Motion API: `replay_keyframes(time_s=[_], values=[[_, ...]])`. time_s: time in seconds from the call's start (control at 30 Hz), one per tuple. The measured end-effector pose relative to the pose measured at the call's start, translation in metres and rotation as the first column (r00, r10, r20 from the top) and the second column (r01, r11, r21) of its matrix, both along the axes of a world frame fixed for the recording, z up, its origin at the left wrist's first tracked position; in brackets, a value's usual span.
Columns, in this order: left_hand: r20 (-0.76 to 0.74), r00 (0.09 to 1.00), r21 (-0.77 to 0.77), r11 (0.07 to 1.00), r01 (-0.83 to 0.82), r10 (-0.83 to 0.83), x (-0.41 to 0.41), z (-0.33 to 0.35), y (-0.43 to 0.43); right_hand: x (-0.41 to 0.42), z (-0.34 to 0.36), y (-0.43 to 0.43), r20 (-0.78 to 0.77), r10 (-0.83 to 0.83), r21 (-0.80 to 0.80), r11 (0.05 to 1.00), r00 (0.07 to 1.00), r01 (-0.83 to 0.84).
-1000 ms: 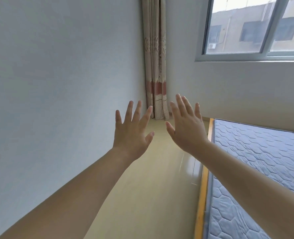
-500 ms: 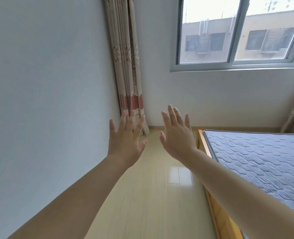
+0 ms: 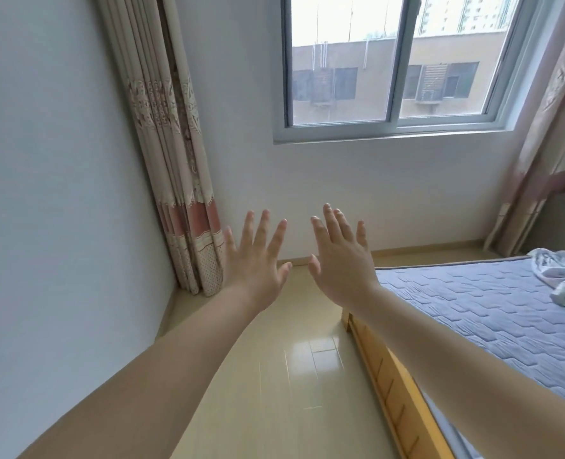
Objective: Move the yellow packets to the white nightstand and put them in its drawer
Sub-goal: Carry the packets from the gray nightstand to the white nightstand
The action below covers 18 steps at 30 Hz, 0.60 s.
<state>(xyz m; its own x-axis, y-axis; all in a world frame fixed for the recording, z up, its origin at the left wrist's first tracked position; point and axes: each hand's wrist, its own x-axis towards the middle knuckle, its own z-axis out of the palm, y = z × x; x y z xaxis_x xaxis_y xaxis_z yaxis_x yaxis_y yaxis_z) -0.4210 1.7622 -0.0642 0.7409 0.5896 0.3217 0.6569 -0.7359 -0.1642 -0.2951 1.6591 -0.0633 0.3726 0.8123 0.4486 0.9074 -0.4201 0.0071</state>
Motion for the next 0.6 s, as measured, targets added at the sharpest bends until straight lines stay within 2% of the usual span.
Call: replay_keyframes(time_s=[0.23, 0.43, 0.6], values=[[-0.018, 0.999, -0.044, 0.998, 0.045, -0.046, 0.16, 0.015, 0.144, 0.152, 0.016, 0.138, -0.023, -0.083, -0.076, 0.994, 0.996, 0.081], [-0.032, 0.996, 0.002, 0.996, 0.089, -0.089, 0.269, 0.017, 0.265, 0.255, 0.021, 0.258, -0.021, -0.099, -0.03, 0.995, 0.995, 0.098], [-0.017, 0.986, 0.014, 0.986, 0.165, -0.165, 0.376, 0.016, 0.378, 0.358, 0.021, 0.36, -0.037, -0.197, 0.026, 0.98, 0.98, 0.198]])
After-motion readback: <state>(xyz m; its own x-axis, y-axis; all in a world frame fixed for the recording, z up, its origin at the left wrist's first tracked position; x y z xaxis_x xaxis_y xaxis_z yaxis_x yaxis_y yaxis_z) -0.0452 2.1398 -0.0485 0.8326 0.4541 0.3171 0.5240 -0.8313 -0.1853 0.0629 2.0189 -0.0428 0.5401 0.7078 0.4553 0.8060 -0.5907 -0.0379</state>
